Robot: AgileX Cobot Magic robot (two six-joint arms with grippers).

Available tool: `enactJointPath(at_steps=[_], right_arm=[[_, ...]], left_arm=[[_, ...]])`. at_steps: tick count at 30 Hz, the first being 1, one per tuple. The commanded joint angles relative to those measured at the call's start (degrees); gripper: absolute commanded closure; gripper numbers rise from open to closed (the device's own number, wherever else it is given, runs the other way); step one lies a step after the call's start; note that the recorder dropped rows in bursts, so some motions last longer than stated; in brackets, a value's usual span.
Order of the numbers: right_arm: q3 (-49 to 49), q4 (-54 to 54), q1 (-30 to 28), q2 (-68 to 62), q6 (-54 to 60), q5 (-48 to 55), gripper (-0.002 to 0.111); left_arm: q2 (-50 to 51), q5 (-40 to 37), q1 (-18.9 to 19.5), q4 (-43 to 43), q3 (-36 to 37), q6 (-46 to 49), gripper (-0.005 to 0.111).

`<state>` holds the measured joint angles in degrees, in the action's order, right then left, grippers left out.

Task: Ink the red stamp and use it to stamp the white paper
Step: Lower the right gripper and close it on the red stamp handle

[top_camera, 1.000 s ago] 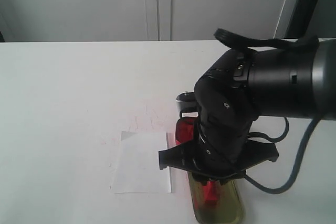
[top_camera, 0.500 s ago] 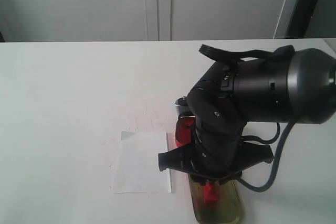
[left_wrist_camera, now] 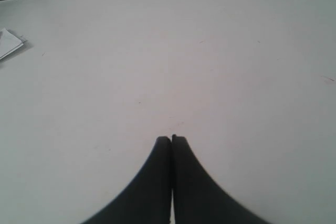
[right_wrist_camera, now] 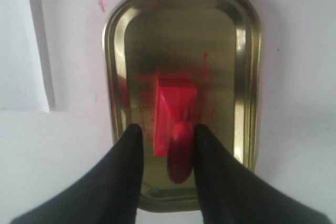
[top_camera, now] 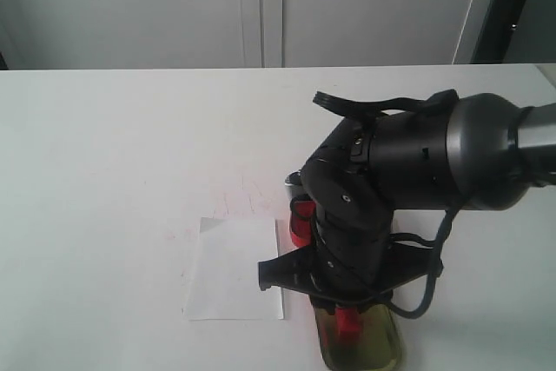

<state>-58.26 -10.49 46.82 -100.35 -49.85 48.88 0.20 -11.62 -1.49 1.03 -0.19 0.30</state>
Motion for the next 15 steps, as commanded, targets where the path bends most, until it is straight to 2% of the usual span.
enactJointPath(at_steps=[1, 15], right_arm=[[-0.35, 0.13, 0.08, -0.39, -0.36, -0.32, 0.077], [-0.35, 1.22, 0.08, -2.20, -0.47, -1.04, 0.077]], left_arm=[[-0.20, 0.01, 0.11, -0.07, 0.19, 0.16, 0.107], [-0.20, 0.01, 0.11, -0.07, 0.19, 0.16, 0.107]])
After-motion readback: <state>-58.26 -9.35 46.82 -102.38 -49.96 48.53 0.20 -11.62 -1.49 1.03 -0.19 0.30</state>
